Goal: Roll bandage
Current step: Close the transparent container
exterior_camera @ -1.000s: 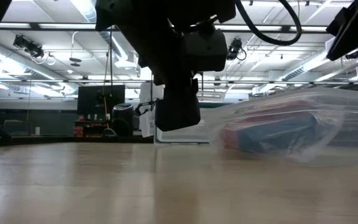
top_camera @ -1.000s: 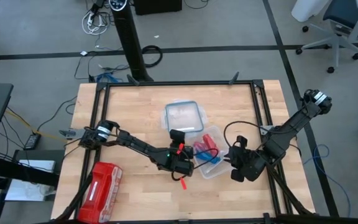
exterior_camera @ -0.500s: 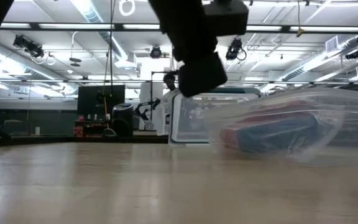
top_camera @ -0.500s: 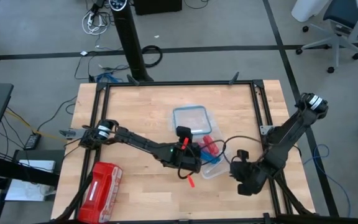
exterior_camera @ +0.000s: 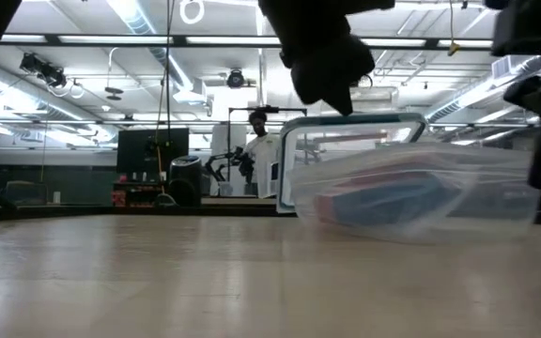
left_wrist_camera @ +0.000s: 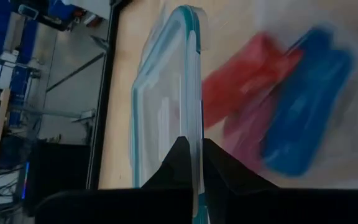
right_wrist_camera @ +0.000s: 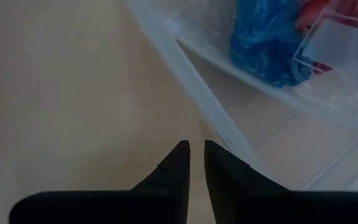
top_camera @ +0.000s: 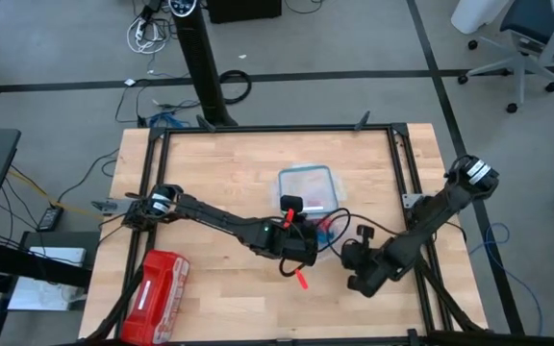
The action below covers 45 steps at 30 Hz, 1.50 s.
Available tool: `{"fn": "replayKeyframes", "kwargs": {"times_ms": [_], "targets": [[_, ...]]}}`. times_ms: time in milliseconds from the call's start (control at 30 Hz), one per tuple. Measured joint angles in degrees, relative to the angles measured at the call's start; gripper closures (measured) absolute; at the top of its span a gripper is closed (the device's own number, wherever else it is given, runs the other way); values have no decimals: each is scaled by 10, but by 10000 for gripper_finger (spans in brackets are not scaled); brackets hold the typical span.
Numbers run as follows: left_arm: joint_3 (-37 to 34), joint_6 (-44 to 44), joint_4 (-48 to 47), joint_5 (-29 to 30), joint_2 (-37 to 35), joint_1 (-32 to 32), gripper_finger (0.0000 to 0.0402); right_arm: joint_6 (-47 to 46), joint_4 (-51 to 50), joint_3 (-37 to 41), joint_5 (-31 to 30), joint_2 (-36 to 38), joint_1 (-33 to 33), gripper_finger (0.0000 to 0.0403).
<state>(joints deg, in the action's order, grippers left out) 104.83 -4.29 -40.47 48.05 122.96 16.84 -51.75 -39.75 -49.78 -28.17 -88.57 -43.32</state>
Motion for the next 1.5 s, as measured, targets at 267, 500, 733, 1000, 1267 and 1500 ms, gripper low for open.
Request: {"fn": "replayKeyframes", "kwargs": {"times_ms": [267, 500, 733, 1000, 1267, 1500], "targets": [[25, 13, -18, -58, 0, 8, 388, 48, 34, 0, -7, 4, 61, 356], [27, 45, -32, -138, 0, 16, 387, 108, 84, 0, -4, 5, 107, 356], [27, 80, -62, -164, 0, 17, 387, 138, 97, 0, 3, 5, 143, 356], [27, 128, -66, -192, -1, 16, 387, 181, 153, 0, 8, 4, 169, 356], [11, 136, -86, -227, -2, 16, 372, 182, 139, 0, 26, 4, 164, 356], [8, 131, -59, -273, -2, 24, 298, 184, 125, 0, 24, 4, 164, 356]]}}
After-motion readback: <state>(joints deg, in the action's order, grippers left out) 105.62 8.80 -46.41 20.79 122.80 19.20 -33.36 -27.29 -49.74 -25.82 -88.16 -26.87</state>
